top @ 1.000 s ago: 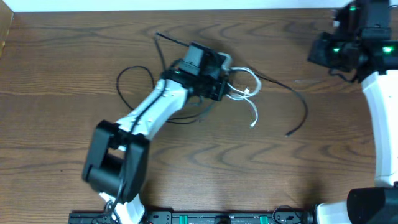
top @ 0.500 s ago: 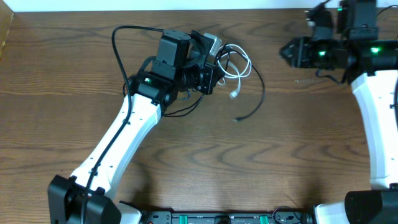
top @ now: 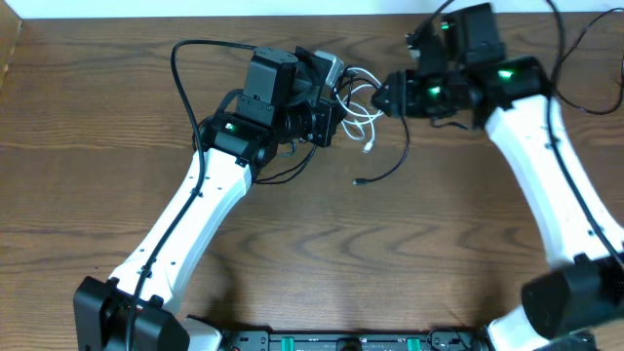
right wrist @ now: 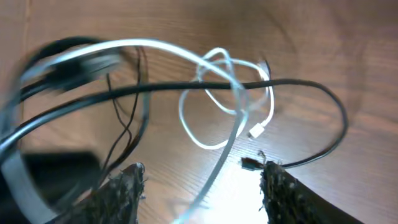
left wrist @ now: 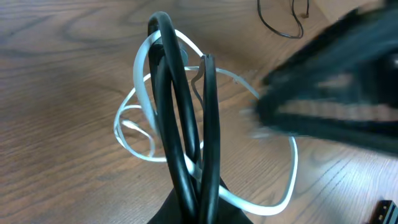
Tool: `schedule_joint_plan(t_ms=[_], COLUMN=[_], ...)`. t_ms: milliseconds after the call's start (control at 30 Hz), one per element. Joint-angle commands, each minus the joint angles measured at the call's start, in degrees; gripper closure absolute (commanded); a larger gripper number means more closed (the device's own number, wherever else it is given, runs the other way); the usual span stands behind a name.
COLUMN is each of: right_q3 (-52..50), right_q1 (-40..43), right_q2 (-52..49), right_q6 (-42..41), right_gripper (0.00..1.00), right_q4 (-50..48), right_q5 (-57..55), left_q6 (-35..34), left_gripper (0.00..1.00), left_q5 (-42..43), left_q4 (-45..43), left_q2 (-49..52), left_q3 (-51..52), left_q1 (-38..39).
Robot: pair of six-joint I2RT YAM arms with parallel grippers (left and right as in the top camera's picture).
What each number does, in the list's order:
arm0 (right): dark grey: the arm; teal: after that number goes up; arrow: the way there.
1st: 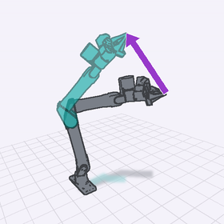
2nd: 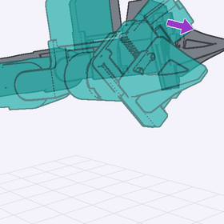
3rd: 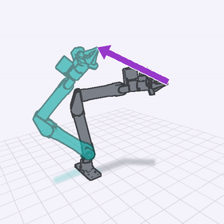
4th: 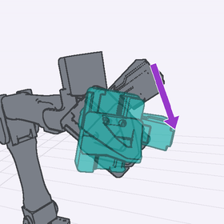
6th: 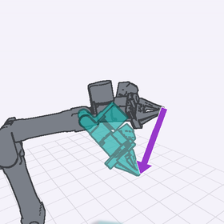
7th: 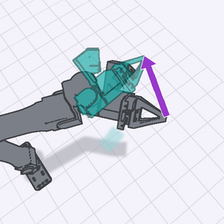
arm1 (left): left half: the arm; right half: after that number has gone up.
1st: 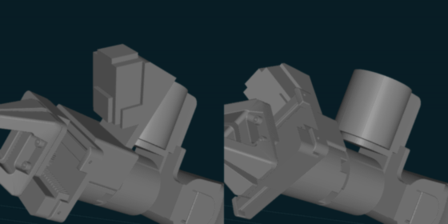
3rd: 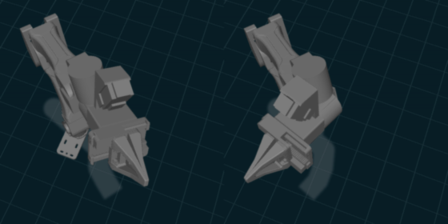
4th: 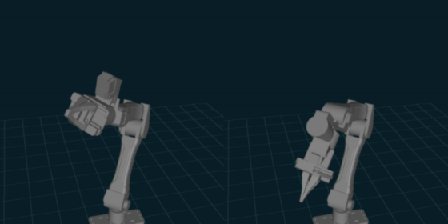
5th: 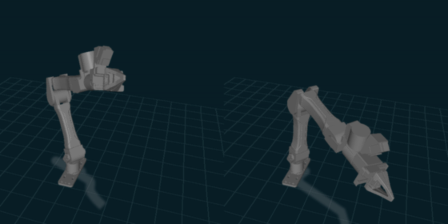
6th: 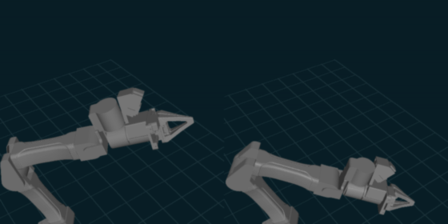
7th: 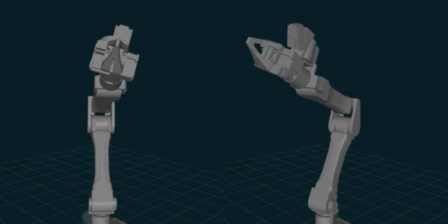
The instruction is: Untangle cables
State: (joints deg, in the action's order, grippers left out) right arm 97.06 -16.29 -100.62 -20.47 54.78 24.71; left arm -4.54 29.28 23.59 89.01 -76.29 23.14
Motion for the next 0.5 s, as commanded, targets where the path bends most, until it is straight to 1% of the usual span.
schedule_joint_plan(t_ms=[0, 67, 133, 200, 233, 300, 333, 367, 467], right_q3=[0.26, 0.28, 0.28, 0.26, 0.26, 0.26, 0.26, 0.26, 0.26], right_q1=[-0.9, -1.31, -1.75, -2.27, -2.58, -2.91, -3.04, -3.1, -3.06], right_q2=[-2.45, -3.61, -4.42, -4.83, -5.01, -5.22, -5.27, -5.27, -5.27], right_q6=[-8.39, -10.47, -10.82, -10.78, -10.75, -10.45, -9.66, -8.92, -6.25], right_gripper=[0.38, 0.36, 0.35, 0.36, 0.38, 0.45, 0.53, 0.56, 0.69], right_q4=[-1.4, -2.34, -2.95, -2.93, -2.86, -2.62, -2.56, -2.47, -1.27], right_q5=[-1.18, -1.03, -0.11, -0.17, -0.35, -0.39, -0.39, -0.44, -0.61], left_q6=[-0.28, -0.28, -0.28, -0.28, -0.28, -0.28, -0.26, -0.26, -0.24], left_gripper=[0.93, 0.93, 0.93, 0.93, 0.93, 0.93, 0.93, 0.93, 0.93], left_q5=[-2.29, -3.04, -3.04, -3.52, -4.46, -6.62, -8.11, -9.2, -15.43], left_q4=[-0.02, 0.04, 0.02, 0.02, 0.09, 0.39, 0.63, 0.85, 2.16], left_q2=[-0.72, -0.72, -0.72, -0.7, -0.7, -0.7, -0.7, -0.7, -0.7], left_q3=[-0.15, -0.15, -0.15, -0.15, -0.15, -0.15, -0.15, -0.15, -0.15], left_q1=[0.02, 0.02, 0.02, 0.02, 0.02, 0.02, 0.0, -0.02, -0.11])
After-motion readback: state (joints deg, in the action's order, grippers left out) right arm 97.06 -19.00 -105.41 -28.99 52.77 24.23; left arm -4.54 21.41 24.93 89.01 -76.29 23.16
